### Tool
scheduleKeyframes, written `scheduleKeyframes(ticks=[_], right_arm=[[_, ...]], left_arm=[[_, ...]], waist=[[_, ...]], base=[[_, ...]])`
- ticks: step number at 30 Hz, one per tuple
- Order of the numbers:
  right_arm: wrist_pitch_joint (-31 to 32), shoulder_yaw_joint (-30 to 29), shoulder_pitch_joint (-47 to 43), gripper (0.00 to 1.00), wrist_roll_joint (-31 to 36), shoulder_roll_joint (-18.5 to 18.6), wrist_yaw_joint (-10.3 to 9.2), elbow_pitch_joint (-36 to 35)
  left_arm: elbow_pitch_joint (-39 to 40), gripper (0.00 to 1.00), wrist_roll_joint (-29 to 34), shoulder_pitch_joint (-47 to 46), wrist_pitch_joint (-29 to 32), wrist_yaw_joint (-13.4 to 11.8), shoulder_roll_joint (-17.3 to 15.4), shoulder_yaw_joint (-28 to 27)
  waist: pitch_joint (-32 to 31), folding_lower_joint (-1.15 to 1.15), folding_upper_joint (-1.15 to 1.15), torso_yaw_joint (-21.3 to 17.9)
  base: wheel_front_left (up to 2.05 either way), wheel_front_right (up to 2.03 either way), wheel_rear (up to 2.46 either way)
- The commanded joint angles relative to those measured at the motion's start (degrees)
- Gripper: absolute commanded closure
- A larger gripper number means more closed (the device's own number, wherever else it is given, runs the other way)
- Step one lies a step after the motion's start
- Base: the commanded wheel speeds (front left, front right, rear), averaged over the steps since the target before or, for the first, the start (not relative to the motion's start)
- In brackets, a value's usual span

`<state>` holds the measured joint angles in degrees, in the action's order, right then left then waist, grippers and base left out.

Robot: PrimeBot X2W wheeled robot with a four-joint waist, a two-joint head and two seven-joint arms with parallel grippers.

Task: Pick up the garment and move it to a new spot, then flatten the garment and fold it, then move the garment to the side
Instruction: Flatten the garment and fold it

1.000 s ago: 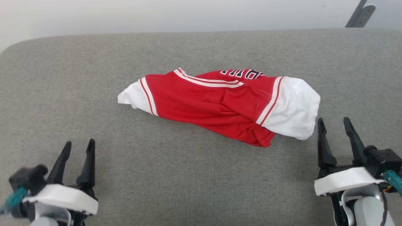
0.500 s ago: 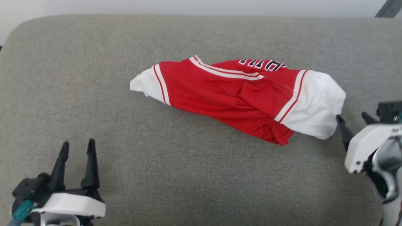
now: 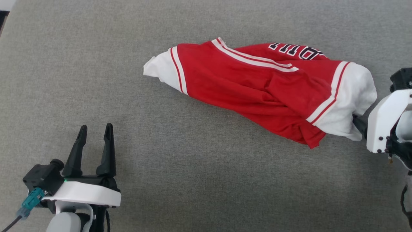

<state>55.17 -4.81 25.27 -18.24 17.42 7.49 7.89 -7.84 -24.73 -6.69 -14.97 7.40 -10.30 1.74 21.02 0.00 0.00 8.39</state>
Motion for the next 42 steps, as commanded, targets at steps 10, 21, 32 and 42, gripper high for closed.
scheduleKeyframes(ticks=[10, 21, 32, 42], right_arm=[[1.6, 3.0, -0.1, 0.87, -0.4, -0.7, 0.02, 3.8], [-2.8, -2.2, 0.2, 1.0, 2.4, 0.8, -0.15, 4.0], [-6.0, -16.8, -2.1, 1.0, 8.4, 3.4, -0.01, -0.4], [-10.8, -21.4, -2.6, 0.56, 12.4, -0.2, -0.01, 0.1]], left_arm=[[0.0, 0.0, -1.8, -1.9, -0.3, 0.1, -0.1, 0.5], [0.3, 0.0, -2.4, -1.4, -0.3, 0.1, -0.6, 1.1], [0.7, 0.0, -2.5, -0.6, -0.3, 0.1, -1.2, 1.4], [0.8, 0.0, -2.7, -0.7, -0.3, 0.1, -1.9, 1.6]], waist=[[2.1, 0.0, 0.0, 1.5], [1.6, 0.0, 0.0, 0.4], [0.7, 0.0, 0.0, -1.1], [0.6, 0.0, 0.0, -1.8]], base=[[0.0, 0.0, 0.0], [0.0, 0.0, 0.0], [0.0, 0.0, 0.0], [0.0, 0.0, 0.0]])
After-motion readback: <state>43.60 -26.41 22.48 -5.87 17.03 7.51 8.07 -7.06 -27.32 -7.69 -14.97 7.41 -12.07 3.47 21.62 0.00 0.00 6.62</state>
